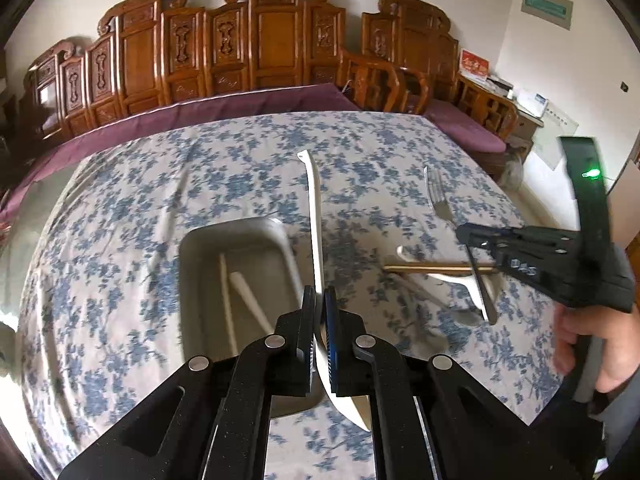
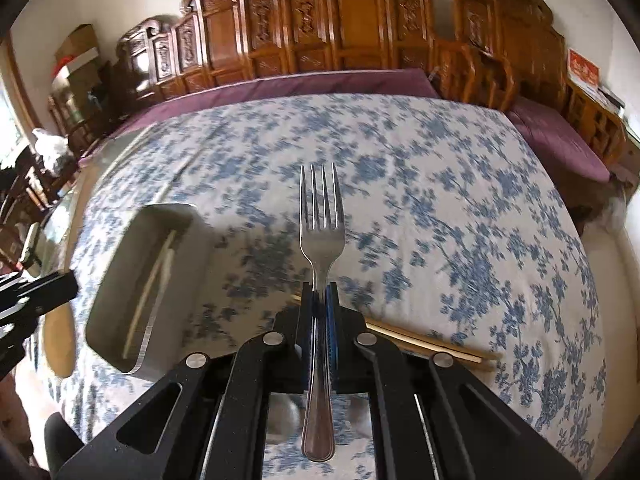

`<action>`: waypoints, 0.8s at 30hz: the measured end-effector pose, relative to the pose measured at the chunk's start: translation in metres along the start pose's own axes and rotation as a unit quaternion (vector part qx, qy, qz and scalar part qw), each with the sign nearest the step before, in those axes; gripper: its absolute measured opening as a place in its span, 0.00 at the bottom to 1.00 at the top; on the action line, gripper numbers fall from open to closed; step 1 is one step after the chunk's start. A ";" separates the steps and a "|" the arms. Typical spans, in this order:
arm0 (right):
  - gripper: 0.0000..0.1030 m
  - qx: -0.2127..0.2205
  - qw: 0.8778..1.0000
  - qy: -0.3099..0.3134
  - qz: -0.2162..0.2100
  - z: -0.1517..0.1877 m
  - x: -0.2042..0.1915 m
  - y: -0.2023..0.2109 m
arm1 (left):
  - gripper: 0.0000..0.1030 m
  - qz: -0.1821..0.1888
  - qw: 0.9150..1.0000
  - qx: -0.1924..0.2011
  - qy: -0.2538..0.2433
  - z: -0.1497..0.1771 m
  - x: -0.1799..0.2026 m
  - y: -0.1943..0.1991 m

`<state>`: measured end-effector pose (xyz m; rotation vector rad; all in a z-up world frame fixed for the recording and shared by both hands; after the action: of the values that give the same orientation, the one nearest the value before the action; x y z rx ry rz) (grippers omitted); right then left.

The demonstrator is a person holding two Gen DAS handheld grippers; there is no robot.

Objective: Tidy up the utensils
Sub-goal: 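Place the white spoon in the tray with the left tool while the right tool places the fork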

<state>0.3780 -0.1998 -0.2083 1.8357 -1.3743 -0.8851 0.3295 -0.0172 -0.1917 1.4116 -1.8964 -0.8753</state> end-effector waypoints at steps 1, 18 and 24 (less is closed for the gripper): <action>0.08 0.002 1.000 0.005 -0.003 -0.001 -0.005 0.002 | 0.04 -0.004 1.000 -0.001 0.000 0.001 -0.004 0.000; 0.08 0.008 0.996 0.067 -0.060 -0.016 -0.096 0.005 | 0.04 -0.038 0.997 -0.055 0.023 0.019 -0.063 -0.049; 0.08 0.003 0.994 0.083 -0.068 -0.016 -0.118 -0.004 | 0.04 -0.036 0.997 -0.065 0.028 0.027 -0.069 -0.060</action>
<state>0.3676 -0.0827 -0.1883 1.9773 -1.1631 -0.7775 0.3589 0.0410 -0.2617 1.4167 -1.7241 -0.9658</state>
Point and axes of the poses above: each gripper's, at about its wrist camera, not at the fingertips, and y roughly against the way its jaws point, x to its right, z to its underside, the point moved 6 cm from there along -y, roughly the way its jaws point, and after that the axes turned 3 degrees about -x, right-handed, at the moved point
